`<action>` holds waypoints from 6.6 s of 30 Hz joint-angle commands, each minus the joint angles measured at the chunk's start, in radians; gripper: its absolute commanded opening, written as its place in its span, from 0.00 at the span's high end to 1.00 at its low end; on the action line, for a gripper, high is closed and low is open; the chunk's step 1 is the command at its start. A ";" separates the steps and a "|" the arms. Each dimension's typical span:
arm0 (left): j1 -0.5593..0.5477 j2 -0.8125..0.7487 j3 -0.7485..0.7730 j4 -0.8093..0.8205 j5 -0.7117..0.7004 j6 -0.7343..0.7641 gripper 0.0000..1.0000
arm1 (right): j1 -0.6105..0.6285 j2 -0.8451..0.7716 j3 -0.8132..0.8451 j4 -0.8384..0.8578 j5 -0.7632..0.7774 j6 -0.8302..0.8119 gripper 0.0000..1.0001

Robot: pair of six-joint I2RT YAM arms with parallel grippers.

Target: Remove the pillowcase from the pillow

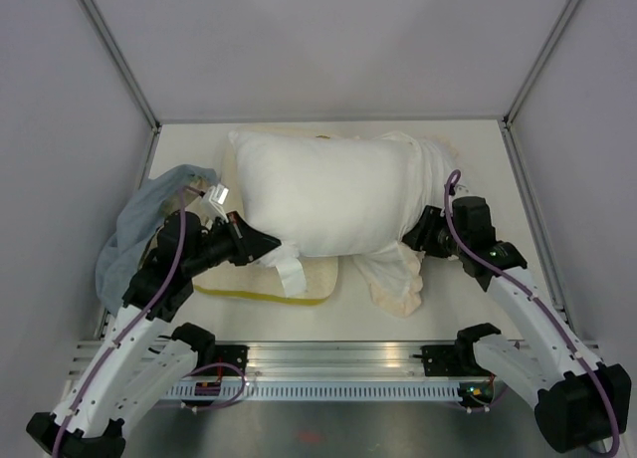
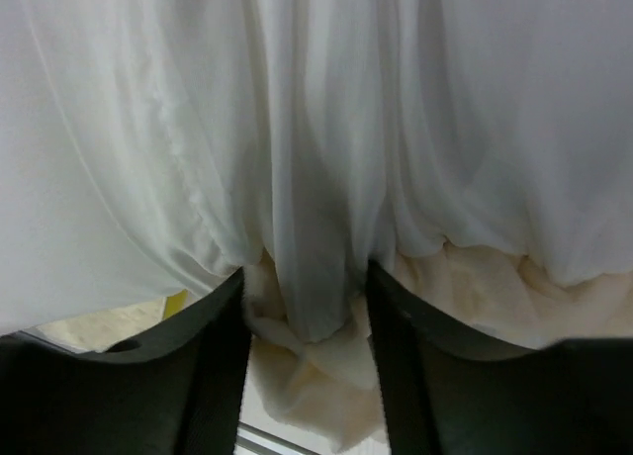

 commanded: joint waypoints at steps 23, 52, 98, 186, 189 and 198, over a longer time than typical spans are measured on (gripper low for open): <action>0.002 -0.141 0.645 -0.406 -0.492 0.277 0.98 | -0.005 0.280 -0.031 0.142 0.471 0.157 1.00; 0.000 -0.219 0.659 -0.532 -0.480 0.260 0.98 | -0.158 0.268 0.015 0.127 0.511 0.131 1.00; -0.010 -0.282 0.411 -0.625 -0.373 0.203 0.98 | -0.527 0.729 1.110 0.084 0.250 0.210 1.00; -0.158 1.409 1.534 -0.234 -0.185 0.309 0.00 | 0.012 0.206 0.357 -0.020 0.705 -0.061 0.02; -0.152 1.311 1.521 -0.320 -0.360 0.326 0.00 | -0.034 0.216 0.388 -0.038 0.748 -0.066 0.02; -0.147 0.838 1.012 -0.151 -0.469 0.308 0.01 | -0.119 0.151 0.482 -0.118 0.801 -0.044 0.02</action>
